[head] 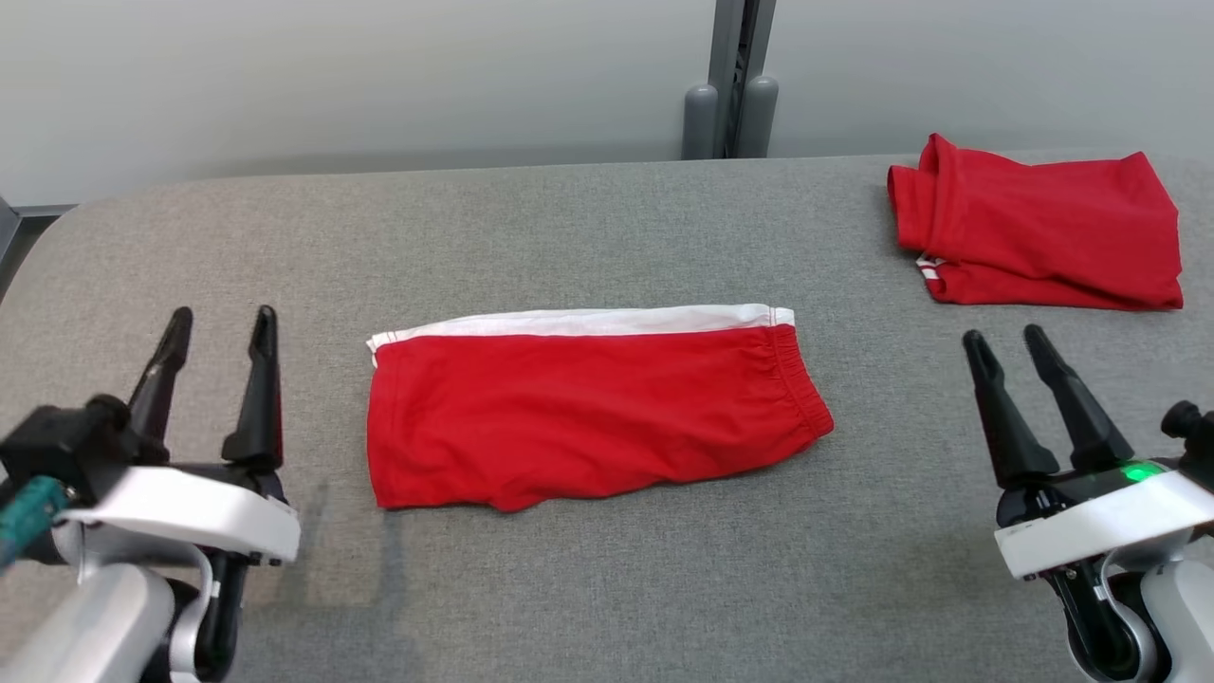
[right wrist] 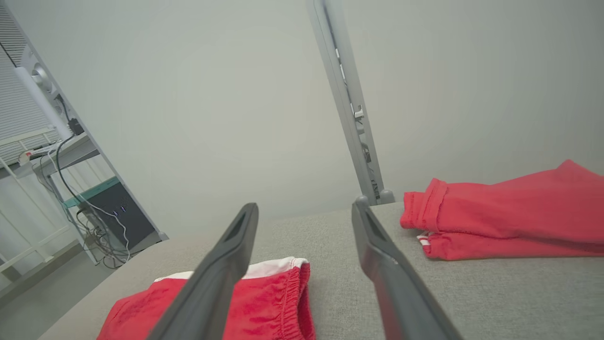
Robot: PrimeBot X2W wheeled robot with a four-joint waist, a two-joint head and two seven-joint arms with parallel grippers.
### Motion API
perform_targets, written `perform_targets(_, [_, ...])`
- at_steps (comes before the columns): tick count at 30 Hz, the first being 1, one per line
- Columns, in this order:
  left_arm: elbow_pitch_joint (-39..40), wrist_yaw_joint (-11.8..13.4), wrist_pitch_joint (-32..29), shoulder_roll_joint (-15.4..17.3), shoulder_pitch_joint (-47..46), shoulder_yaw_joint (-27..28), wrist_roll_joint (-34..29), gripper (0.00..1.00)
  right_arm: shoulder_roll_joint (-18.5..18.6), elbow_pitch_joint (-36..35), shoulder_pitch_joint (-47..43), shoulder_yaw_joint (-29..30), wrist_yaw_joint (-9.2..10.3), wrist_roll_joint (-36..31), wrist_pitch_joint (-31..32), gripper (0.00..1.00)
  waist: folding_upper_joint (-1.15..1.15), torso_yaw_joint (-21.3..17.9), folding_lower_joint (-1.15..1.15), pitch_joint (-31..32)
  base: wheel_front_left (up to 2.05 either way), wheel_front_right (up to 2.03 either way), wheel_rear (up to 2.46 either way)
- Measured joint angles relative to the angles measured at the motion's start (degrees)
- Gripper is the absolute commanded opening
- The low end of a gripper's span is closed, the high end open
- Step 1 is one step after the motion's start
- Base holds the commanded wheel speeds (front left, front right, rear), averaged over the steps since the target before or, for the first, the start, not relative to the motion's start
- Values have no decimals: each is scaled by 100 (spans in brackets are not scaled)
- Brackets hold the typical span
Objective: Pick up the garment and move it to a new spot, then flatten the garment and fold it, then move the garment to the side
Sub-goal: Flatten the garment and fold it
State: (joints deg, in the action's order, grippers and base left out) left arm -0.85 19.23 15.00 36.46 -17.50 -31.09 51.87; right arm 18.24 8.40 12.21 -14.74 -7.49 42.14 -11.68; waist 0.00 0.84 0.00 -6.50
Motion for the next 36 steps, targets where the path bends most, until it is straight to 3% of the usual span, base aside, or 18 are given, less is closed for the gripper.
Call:
perform_targets(8, [240,75,14,-1009,848,1038,-1140,100,-381,22,-119,432,0,-815,-187,100,0,-36,0,-4,0,0,0])
perform_targets(15, [203,-389,15,-1811,1304,1653,-2013,100,-588,336,-226,555,0,-1604,-276,100,0,5,0,-15,0,0,0])
perform_targets(24, [-180,-972,15,-2407,1377,2131,-2684,100,-871,565,-164,673,0,-2193,-305,100,0,69,0,-34,0,0,0])
perform_targets(32, [-311,-1257,15,-2679,1377,2359,-2894,100,-860,783,63,465,0,-2035,-299,100,0,138,0,-76,0,0,0])
perform_targets(36, [-392,-1423,15,-2837,1355,2450,-3016,100,-742,1330,519,142,0,-1684,-29,100,0,268,0,-130,0,0,0])
